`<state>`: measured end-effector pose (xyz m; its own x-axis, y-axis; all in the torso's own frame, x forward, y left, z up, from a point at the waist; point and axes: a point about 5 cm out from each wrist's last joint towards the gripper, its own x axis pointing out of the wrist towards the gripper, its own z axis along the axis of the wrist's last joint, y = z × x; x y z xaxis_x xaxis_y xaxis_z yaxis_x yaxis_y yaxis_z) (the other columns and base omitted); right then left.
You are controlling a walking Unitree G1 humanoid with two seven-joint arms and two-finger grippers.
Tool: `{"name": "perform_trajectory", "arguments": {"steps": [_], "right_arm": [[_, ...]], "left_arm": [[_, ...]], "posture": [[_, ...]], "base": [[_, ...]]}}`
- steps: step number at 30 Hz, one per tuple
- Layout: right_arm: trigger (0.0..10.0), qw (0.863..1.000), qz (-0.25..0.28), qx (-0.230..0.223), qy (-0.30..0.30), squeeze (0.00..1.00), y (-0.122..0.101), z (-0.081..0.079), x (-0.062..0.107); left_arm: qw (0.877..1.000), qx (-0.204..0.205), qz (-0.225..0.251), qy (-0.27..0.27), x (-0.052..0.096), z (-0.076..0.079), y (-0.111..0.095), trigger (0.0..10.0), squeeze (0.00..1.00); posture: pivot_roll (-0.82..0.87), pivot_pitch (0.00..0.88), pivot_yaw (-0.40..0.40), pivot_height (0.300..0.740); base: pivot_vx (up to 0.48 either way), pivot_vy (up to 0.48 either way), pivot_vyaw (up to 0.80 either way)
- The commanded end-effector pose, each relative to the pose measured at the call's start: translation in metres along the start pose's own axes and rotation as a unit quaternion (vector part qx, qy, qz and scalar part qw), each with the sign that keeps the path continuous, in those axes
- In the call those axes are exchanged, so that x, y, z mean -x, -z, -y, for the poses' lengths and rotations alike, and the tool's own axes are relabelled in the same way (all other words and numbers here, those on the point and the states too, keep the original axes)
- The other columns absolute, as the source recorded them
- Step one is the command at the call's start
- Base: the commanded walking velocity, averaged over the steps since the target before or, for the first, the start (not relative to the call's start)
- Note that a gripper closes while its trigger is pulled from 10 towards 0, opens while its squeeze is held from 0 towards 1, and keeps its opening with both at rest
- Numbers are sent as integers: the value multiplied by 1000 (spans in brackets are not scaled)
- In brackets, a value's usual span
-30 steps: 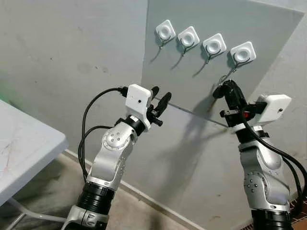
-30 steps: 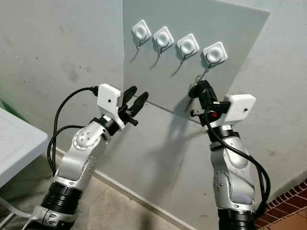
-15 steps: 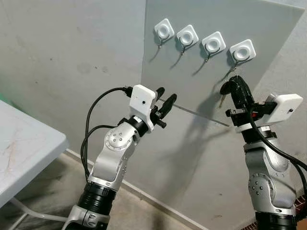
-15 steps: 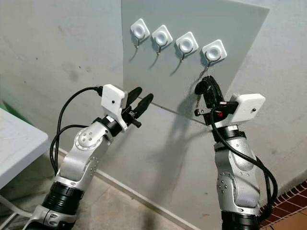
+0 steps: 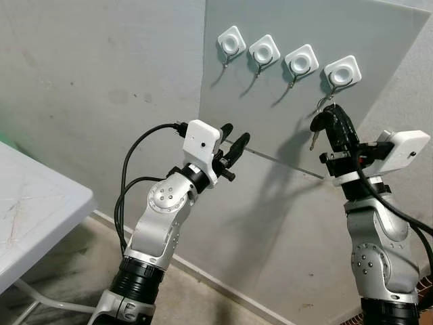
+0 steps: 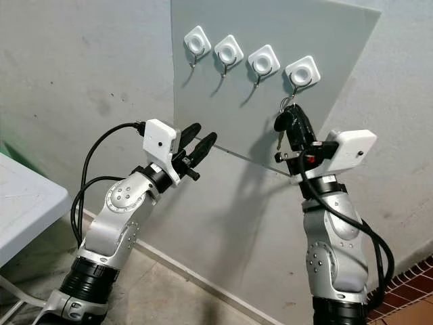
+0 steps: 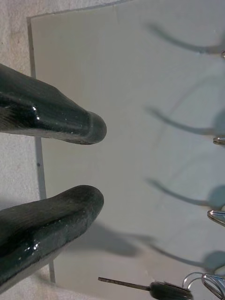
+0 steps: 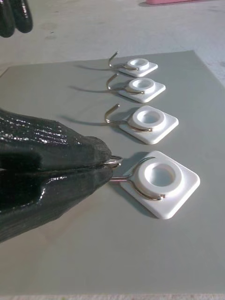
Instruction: Hang keys on a hook
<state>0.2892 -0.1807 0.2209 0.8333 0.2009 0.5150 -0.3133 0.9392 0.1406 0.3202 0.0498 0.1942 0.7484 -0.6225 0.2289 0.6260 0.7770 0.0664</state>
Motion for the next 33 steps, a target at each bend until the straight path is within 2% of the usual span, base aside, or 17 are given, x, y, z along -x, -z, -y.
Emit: {"name": "perform_trajectory", "arguments": {"steps": [1, 7, 14, 19, 24, 25, 28, 32, 33], "right_arm": [[10000, 1000, 26, 0, 4, 0, -13, 2, -4], [10000, 999, 32, -15, 14, 0, -14, 4, -6], [10000, 995, 25, -91, 44, 0, -10, 10, -6], [10000, 982, -8, -181, 50, 0, 5, 11, 2], [10000, 976, -29, -211, 45, 0, 16, 7, 8], [10000, 975, -33, -213, 45, 1000, 19, 6, 10], [10000, 973, -45, -223, 51, 1000, 26, 4, 13], [10000, 975, -56, -209, 52, 1000, 32, 1, 15], [10000, 976, -59, -205, 54, 431, 33, 1, 15]], "left_arm": [[1000, -7, 12, 12, -4, 4, -8, 10000, 0], [1000, -6, 11, 10, -4, 5, -8, 10000, 0], [1000, -5, 11, 8, -4, 4, -8, 10000, 0], [1000, -3, 12, 4, -3, 3, -8, 10000, 0], [1000, -2, 11, 2, -3, 2, -8, 10000, 0], [1000, -2, 11, 1, -3, 1, -8, 10000, 0], [1000, -1, 10, -4, -2, 0, -8, 10000, 0], [1000, -1, 8, -12, -1, -2, -5, 10000, 0], [1000, -1, 6, -16, 0, -3, -5, 10000, 0]], "posture": [[89, 0, -63, 740], [90, 0, -65, 740], [93, 0, -66, 740], [97, 0, -69, 740], [98, 0, -69, 740], [99, 0, -68, 740], [102, 0, -69, 740], [105, 0, -70, 740], [105, 0, -70, 740]], "base": [[0, 0, 0], [0, 0, 0], [0, 0, 0], [0, 0, 0], [0, 0, 0], [0, 0, 0], [0, 0, 0], [0, 0, 0], [0, 0, 0]]}}
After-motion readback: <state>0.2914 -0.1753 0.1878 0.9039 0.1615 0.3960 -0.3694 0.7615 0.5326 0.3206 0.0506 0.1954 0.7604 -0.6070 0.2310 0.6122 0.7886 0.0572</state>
